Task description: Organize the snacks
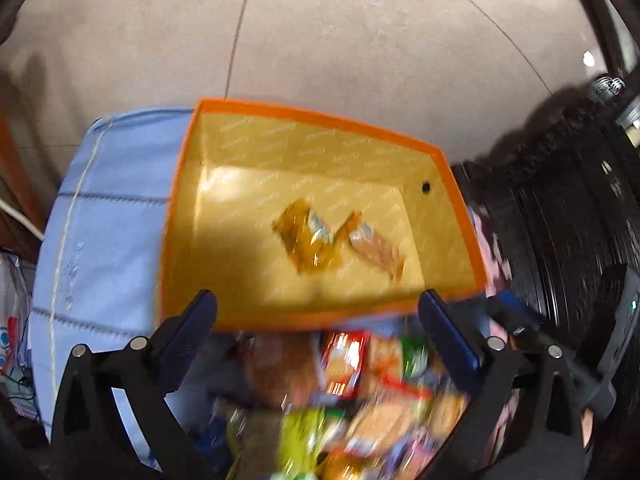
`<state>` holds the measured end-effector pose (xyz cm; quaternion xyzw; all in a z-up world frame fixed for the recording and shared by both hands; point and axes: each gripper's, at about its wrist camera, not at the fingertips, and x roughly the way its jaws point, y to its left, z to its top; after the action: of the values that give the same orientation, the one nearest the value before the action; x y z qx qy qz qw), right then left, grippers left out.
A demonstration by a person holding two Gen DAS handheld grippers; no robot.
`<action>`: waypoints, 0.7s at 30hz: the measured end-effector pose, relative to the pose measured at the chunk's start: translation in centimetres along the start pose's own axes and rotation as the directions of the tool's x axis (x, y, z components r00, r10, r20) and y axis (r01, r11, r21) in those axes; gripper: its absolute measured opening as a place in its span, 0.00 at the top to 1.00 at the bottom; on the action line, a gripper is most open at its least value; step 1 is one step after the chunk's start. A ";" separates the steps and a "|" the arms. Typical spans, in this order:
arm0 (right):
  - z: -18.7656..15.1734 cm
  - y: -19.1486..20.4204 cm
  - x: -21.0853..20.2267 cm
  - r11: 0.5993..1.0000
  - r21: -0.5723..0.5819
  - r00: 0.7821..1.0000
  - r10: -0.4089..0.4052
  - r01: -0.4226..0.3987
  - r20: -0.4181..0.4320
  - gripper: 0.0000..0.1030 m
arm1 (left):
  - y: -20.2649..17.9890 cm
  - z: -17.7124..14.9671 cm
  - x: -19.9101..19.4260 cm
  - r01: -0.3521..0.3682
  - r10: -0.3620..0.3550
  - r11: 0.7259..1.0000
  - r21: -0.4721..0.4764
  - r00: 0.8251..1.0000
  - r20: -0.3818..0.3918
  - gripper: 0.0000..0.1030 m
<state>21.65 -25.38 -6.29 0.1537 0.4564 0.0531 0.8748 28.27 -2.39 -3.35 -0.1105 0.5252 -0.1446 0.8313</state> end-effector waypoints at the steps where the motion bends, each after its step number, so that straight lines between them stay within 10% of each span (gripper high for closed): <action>1: -0.9 -0.2 -0.7 1.000 -0.003 1.000 -0.001 0.001 0.001 0.13 | 0.8 -1.2 -1.0 -0.007 0.007 1.000 0.011 1.000 0.002 0.04; 10: -12.8 -2.2 -4.9 0.998 0.030 0.990 -0.058 0.062 -0.127 0.10 | 5.2 -15.6 -5.0 -0.137 0.147 0.983 0.124 0.986 -0.077 0.04; 21: -20.4 -2.5 -7.0 0.992 0.099 0.976 -0.049 0.072 -0.214 0.10 | 8.4 -26.2 -2.2 -0.150 0.129 0.987 -0.059 0.954 -0.269 0.04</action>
<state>0.85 -24.92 -12.59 0.1794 0.5535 0.0180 0.8131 4.69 5.39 -15.39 -0.0853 0.6431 -0.0781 0.7570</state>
